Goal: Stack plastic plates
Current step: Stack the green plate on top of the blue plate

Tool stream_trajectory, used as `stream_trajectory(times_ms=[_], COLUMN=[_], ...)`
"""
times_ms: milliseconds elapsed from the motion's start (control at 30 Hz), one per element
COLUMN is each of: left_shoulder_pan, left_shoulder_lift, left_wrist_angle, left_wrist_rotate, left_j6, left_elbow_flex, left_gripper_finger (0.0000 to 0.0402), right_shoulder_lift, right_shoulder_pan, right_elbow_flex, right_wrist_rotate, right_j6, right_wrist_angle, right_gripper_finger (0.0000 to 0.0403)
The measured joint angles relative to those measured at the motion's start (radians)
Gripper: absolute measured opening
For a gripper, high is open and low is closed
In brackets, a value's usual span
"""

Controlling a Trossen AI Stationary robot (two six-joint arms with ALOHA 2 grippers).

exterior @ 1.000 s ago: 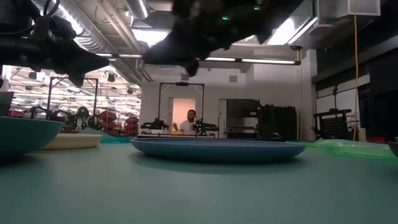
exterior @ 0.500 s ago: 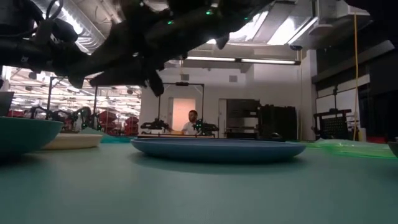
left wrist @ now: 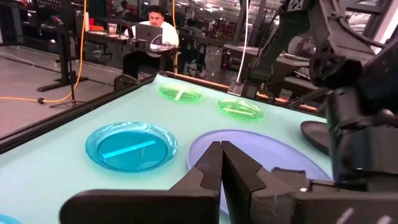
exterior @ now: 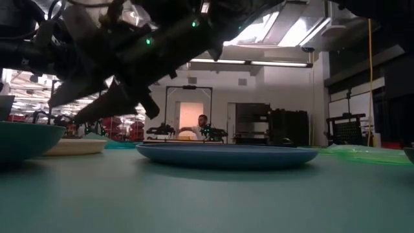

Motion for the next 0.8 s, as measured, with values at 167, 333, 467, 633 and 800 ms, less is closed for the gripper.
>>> stream_trajectory(times_ms=[167, 333, 467, 633, 800], left_shoulder_pan=[0.000, 0.000, 0.000, 0.000, 0.000], left_shoulder_lift=[0.000, 0.000, 0.000, 0.000, 0.000], left_wrist_angle=[0.000, -0.001, -0.001, -0.002, -0.002], left_wrist_rotate=[-0.001, -0.004, -0.006, -0.008, -0.009], left_j6=[0.000, 0.000, 0.001, 0.001, 0.001], left_elbow_flex=[0.000, 0.000, 0.000, 0.000, 0.000], left_gripper_finger=[0.0000, 0.0000, 0.0000, 0.0000, 0.0000], right_shoulder_lift=[0.023, 0.034, 0.030, 0.035, 0.062], right_shoulder_pan=[0.000, 0.001, 0.001, 0.007, 0.013], right_elbow_flex=[0.000, -0.001, 0.000, 0.000, 0.000], right_wrist_rotate=[0.020, 0.009, 0.009, 0.032, 0.007], right_j6=[0.028, 0.049, 0.051, 0.073, 0.107], right_wrist_angle=[0.007, 0.064, 0.090, 0.113, 0.085], right_gripper_finger=[0.0183, 0.0182, 0.0182, 0.0182, 0.0182])
